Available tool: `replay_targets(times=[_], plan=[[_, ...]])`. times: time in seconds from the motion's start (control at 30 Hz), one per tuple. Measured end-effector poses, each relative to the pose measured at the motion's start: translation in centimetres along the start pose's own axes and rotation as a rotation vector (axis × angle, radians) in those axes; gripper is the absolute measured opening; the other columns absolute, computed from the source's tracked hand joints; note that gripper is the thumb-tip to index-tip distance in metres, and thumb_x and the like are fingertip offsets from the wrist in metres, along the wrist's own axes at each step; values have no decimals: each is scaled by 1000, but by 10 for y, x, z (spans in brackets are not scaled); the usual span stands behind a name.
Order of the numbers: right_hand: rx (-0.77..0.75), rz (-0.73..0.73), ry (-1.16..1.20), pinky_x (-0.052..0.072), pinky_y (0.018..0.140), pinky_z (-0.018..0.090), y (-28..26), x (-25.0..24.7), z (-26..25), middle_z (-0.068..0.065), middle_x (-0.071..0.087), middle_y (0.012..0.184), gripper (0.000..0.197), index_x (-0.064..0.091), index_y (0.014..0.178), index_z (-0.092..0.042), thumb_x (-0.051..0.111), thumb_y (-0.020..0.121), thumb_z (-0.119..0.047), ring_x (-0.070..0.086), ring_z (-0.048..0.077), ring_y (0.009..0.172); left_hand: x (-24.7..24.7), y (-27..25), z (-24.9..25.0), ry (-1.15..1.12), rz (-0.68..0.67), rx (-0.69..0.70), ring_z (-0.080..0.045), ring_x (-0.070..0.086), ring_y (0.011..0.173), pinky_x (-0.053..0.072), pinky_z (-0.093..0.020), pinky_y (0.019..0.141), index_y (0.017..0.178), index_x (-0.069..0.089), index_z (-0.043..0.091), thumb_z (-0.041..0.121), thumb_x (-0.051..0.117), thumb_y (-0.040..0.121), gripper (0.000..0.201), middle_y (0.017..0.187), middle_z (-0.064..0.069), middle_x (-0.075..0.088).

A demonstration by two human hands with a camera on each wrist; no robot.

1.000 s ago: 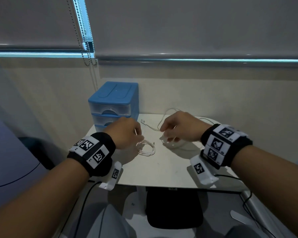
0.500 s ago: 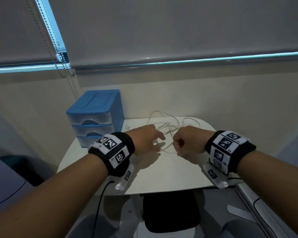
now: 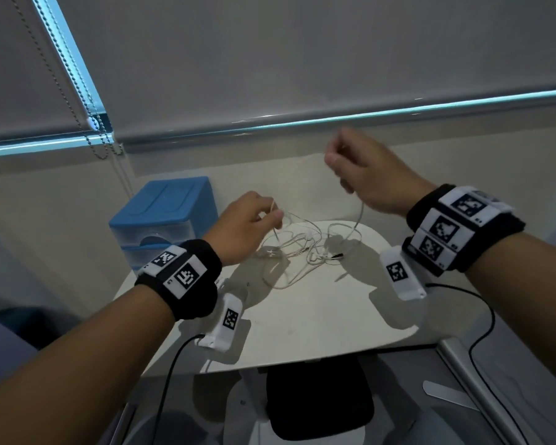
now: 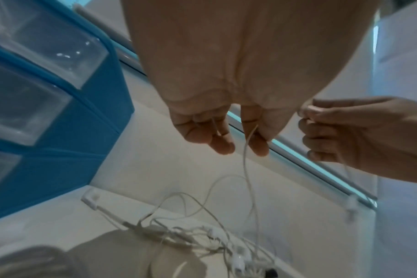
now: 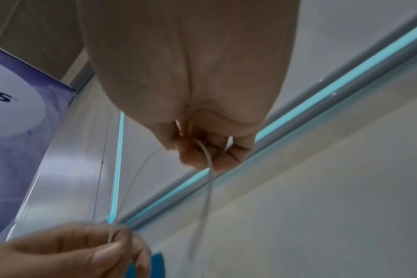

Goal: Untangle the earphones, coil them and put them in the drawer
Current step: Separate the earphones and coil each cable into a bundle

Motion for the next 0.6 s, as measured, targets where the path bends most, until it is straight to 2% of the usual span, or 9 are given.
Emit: replay_targets(times=[0.1,0.17,0.23,0.33,0.43,0.47,0.53,0.6], plan=[[-18,167,170,39,56,35,8,-31,-12,-8,47,66,20,47,85,-28,49,103,-22,42,17,57,-17,0,-4,-34,94,-22,-18,59,87,44,-31,79,79,64,26,32,50,106,31,104,-5,59],[-29,266,244,36,52,30,9,-49,-23,-9,45,62,19,46,86,-26,48,104,-20,39,13,53,-24,-1,-8,-68,131,-42,-20,61,85,44,-25,74,77,62,27,31,50,106,32,102,-5,62],[-28,317,306,33,49,27,10,-59,-33,-5,43,60,19,46,87,-23,46,106,-17,36,12,49,-27,-4,-12,-125,150,-64,-17,60,79,42,-20,67,79,64,21,27,49,106,32,95,-1,63],[-25,319,333,32,47,25,12,-68,-47,-4,40,57,19,46,88,-22,46,107,-18,34,13,48,-29,-8,-16,-120,161,-80,-19,59,78,45,-34,73,79,66,16,28,47,107,36,87,-1,67],[-29,286,386,31,47,23,15,-74,-57,-13,39,52,19,46,88,-22,47,106,-18,32,10,47,-37,-10,-21,-81,205,-123,-22,61,83,46,-37,78,81,69,11,33,42,108,44,90,-9,71],[-18,289,392,31,46,22,16,-75,-56,-14,39,50,20,46,86,-22,47,106,-17,32,10,46,-42,-11,-23,-78,227,-137,-22,61,81,45,-36,76,80,69,10,35,41,109,47,87,-9,71],[40,284,360,31,45,22,15,-71,-45,-13,40,50,23,47,82,-23,50,102,-14,34,10,46,-50,-13,-24,-117,263,-160,-17,57,67,43,-31,64,79,68,9,36,40,109,50,73,-4,66],[148,191,315,31,48,25,12,-49,-22,-5,44,56,23,50,80,-22,54,99,-10,38,13,49,-57,-13,-27,-247,291,-188,-14,54,54,43,-28,55,80,67,7,34,41,109,48,64,-2,61]])
Point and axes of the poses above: each hand's wrist, its own y-axis towards the middle knuckle, its own x-axis out of the palm, z = x × y, the point moved 10 cm from there along y, towards the middle knuckle
